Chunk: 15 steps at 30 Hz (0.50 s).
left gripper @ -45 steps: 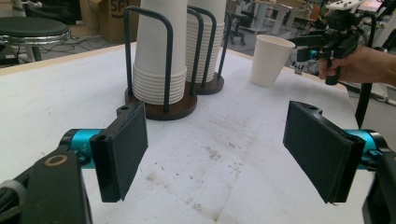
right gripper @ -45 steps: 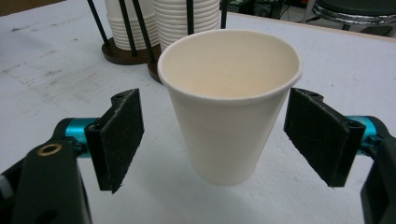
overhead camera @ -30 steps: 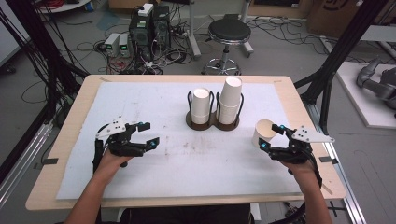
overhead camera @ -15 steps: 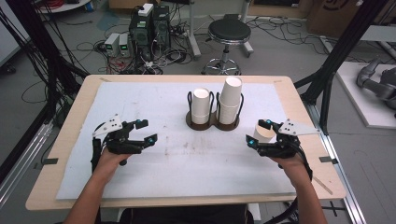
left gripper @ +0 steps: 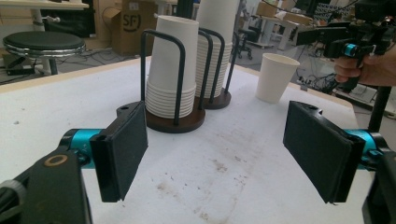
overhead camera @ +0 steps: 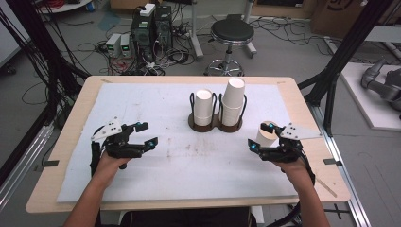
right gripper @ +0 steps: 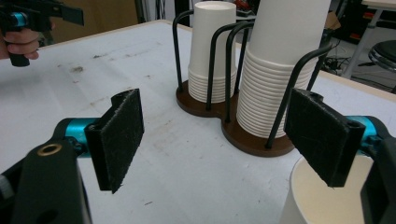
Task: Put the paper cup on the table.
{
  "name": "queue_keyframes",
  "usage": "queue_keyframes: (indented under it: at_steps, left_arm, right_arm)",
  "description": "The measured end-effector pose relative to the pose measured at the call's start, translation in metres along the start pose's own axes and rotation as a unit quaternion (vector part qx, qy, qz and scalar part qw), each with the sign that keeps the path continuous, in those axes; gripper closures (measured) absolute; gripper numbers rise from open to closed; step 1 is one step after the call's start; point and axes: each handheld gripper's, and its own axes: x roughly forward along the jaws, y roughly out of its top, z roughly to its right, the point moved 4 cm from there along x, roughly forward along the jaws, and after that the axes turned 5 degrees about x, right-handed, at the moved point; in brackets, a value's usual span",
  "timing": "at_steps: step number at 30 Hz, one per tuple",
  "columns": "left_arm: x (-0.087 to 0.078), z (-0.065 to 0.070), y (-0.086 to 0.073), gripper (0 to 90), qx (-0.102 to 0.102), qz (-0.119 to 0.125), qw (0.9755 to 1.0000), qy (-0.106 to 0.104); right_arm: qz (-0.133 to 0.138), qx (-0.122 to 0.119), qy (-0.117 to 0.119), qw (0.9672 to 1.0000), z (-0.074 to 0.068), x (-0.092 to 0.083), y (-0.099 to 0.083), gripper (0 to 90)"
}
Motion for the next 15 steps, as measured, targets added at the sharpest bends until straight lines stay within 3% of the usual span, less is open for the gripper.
queue_keyframes:
  at_steps: [15]
  left_arm:
    - [-0.0013, 0.0002, -0.0013, 22.0, -0.002, -0.001, 1.0000, 0.002]
  right_arm:
    - [-0.002, 0.003, 0.001, 1.0000, -0.0008, 0.0021, -0.0019, 20.6]
